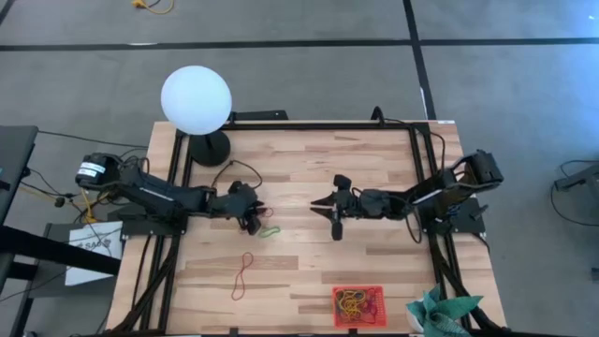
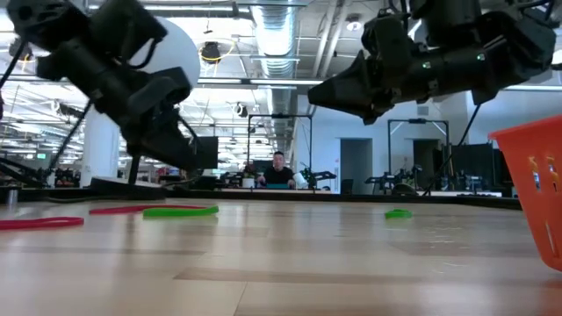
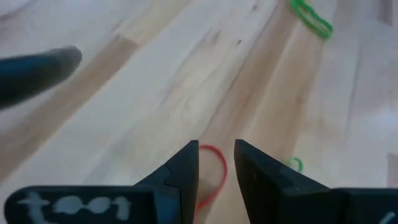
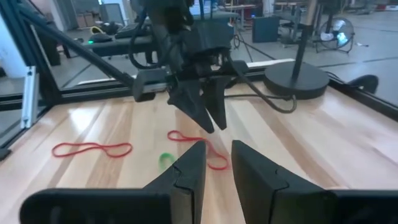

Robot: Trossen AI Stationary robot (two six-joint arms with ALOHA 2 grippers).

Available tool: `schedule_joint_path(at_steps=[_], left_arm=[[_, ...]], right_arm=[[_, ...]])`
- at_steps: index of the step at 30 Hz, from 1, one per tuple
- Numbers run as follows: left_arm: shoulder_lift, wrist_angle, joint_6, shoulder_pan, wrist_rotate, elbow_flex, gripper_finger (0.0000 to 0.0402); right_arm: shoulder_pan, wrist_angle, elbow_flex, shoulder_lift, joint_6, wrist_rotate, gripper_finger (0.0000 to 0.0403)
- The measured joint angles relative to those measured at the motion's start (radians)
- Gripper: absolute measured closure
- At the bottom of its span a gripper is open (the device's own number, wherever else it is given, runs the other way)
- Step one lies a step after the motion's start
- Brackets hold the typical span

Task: Pick and place items into bin
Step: Put the red rubber band into the orange bin

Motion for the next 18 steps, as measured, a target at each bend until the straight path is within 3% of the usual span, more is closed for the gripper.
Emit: schedule_joint_path(at_steps=[4, 8, 13, 18], left_arm=[[0.026, -0.096, 0.005, 0.042, 0.054, 0.038, 0.0310], [0.118, -0.146, -0.011, 0.023, 0.003, 0.037, 0.0310], [0.197, -0.066, -0.012, 0.008, -0.014, 0.038, 0.0310], [0.198, -0.054, -0.015, 0.002, -0.013, 0.038, 0.0310]], right_arm=[[-0.023, 0.000, 0.000, 0.000, 0.000, 0.000, 0.0332], [-0.039, -0.004, 0.000, 0.000, 0.000, 0.000, 0.0332], [-0.053, -0.014, 0.001, 0.000, 0.000, -0.001, 0.0332], [-0.065, -0.032, 0.001, 0.000, 0.000, -0.001, 0.0332]])
